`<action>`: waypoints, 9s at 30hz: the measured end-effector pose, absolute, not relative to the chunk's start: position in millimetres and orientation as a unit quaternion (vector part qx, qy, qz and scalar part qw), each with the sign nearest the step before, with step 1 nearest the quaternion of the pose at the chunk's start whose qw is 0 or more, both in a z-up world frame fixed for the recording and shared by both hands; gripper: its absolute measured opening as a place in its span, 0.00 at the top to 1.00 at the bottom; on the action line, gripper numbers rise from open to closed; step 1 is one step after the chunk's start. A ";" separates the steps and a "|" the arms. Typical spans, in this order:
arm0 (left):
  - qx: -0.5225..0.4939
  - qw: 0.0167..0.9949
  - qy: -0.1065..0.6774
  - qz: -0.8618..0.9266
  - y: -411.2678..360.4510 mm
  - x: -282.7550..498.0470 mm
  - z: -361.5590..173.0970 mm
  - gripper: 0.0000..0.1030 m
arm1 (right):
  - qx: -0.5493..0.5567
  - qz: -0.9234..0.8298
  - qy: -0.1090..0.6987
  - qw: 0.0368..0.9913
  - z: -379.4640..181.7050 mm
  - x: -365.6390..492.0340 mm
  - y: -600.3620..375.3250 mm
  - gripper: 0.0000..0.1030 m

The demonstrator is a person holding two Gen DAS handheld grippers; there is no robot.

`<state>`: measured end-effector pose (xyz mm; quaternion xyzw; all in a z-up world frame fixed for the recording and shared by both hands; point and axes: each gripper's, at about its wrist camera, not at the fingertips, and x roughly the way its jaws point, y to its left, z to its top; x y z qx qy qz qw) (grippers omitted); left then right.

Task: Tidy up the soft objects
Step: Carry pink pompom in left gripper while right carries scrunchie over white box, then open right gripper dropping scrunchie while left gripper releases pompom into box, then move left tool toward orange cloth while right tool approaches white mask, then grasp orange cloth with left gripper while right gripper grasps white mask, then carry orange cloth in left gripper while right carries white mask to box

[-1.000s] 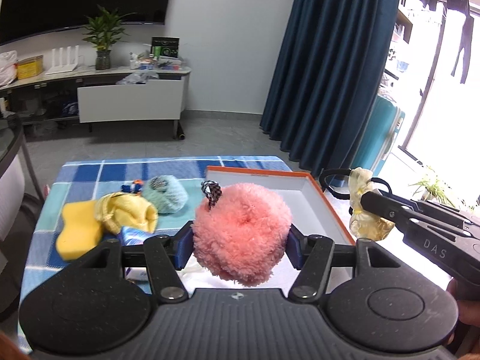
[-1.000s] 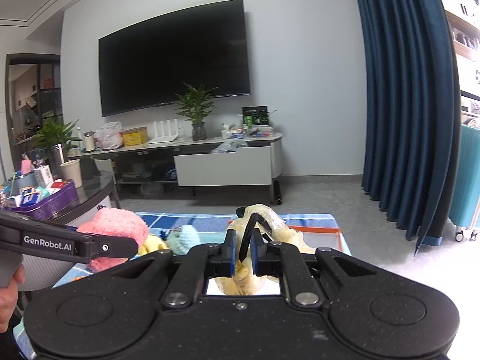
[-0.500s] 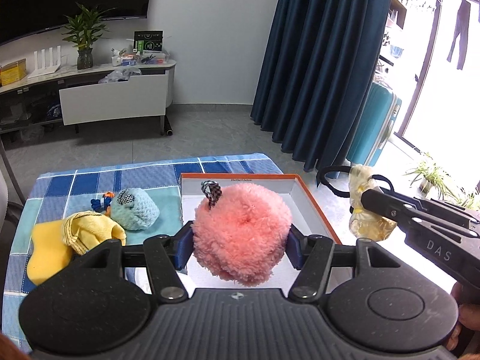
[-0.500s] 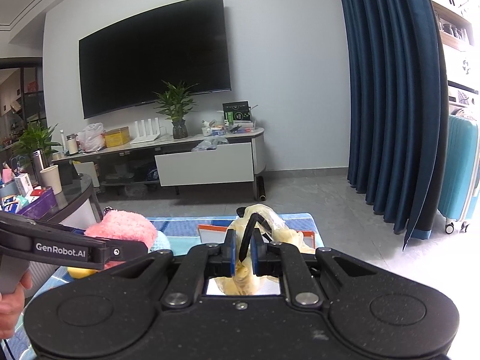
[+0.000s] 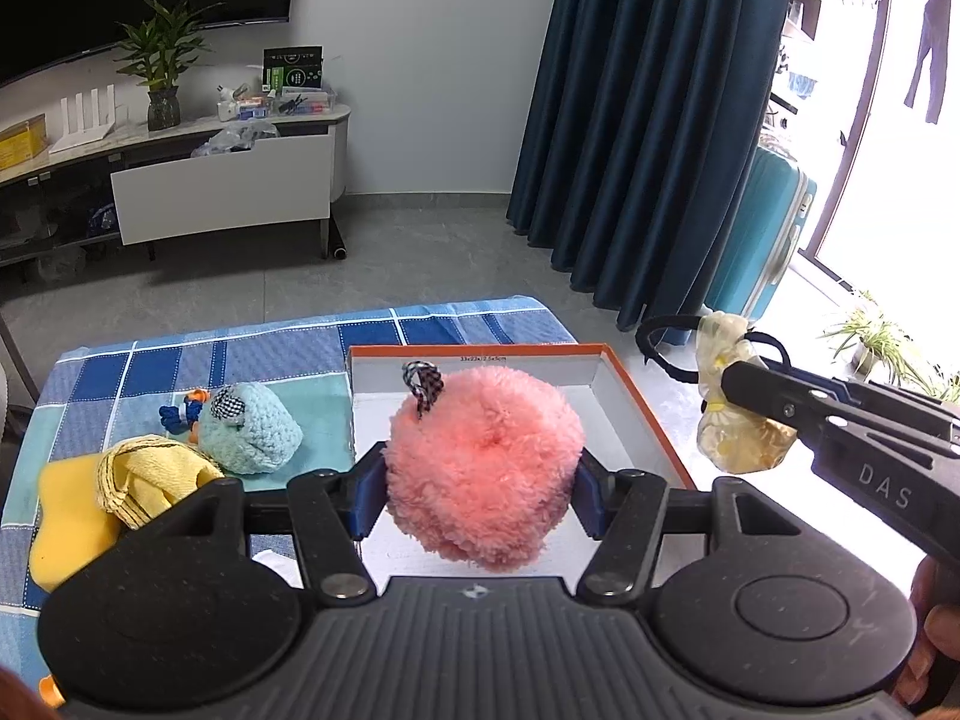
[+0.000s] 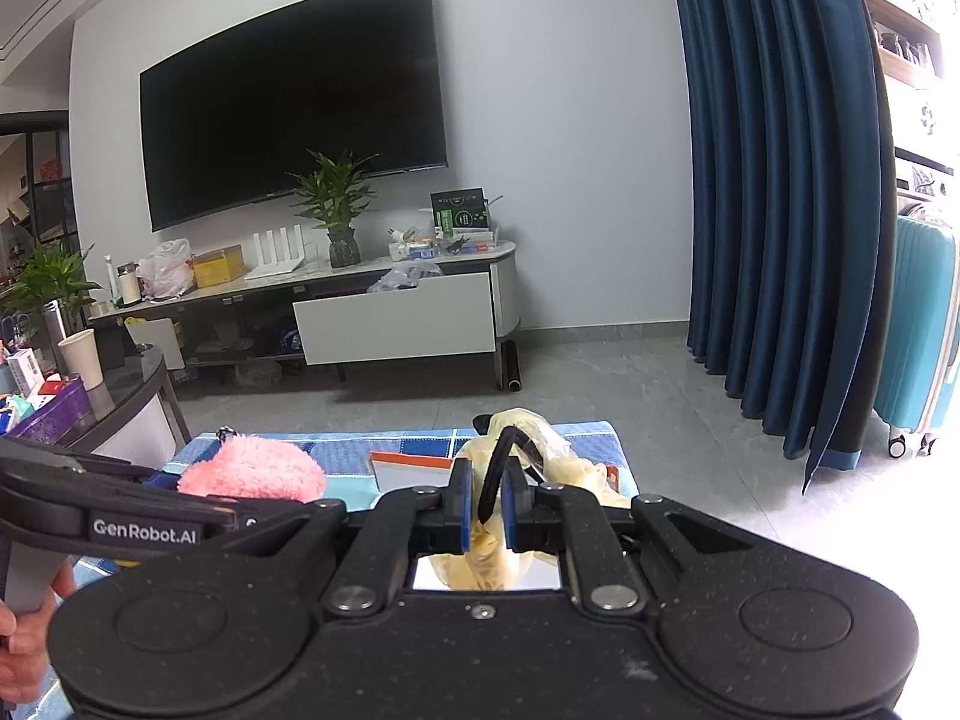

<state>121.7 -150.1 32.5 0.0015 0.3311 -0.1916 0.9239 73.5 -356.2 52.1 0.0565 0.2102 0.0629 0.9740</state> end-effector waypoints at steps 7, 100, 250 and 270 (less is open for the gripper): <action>0.003 0.921 0.339 -0.191 -155.4 130.2 28.4 0.41 | 0.056 0.062 0.221 0.972 48.9 85.0 -355.2 0.88; -0.011 0.921 0.378 -0.096 -86.7 108.2 16.4 0.10 | 0.053 0.114 0.266 0.956 51.0 67.5 -307.9 0.41; -0.048 0.929 0.345 -0.123 -44.6 65.2 18.0 0.74 | 0.033 0.143 0.326 0.934 43.3 46.7 -259.1 0.36; -0.027 0.918 0.351 -0.184 -99.6 70.5 15.0 0.74 | 0.056 0.092 0.320 0.941 42.6 38.4 -303.8 0.35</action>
